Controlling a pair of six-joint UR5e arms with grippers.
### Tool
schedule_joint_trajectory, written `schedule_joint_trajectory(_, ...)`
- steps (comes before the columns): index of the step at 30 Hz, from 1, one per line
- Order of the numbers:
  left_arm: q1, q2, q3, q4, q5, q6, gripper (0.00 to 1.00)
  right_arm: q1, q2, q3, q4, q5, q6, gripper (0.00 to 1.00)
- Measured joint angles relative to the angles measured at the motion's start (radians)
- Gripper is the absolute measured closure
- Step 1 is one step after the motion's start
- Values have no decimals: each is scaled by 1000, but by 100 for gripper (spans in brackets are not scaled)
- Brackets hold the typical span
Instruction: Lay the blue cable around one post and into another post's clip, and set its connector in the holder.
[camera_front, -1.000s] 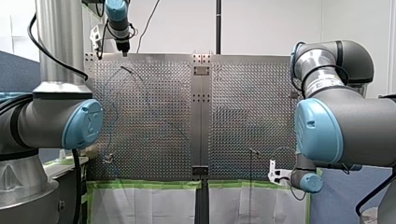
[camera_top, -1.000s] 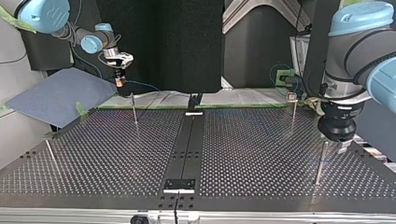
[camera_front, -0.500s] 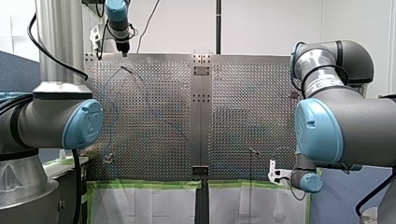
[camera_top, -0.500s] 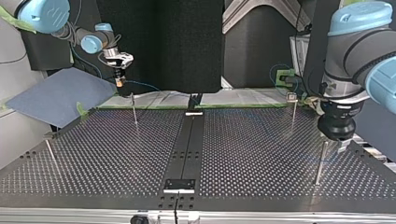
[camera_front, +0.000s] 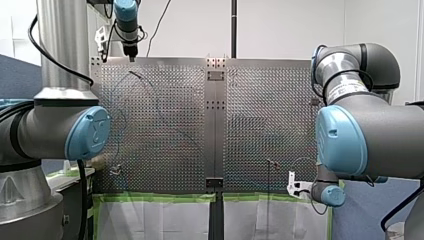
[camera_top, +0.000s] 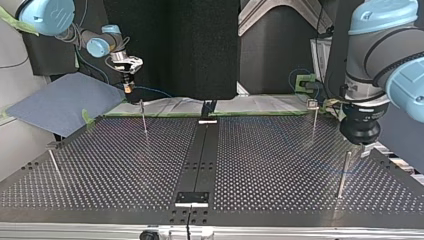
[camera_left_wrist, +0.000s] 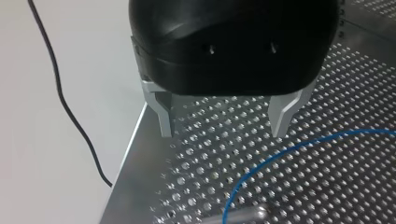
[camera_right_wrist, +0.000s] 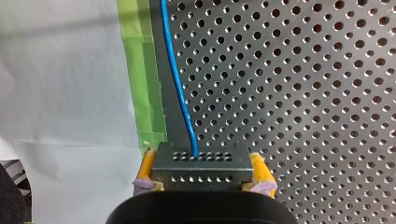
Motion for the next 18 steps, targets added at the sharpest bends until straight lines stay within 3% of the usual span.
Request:
schedule_joint_trajectory(10, -7, 3, -1, -32, -89, 18, 0, 0, 0, 0, -2, 0, 2, 100)
schedule_joint_trajectory(18, -9, 4, -1, -32, -107, 19, 0, 0, 0, 0, -3, 0, 3, 100)
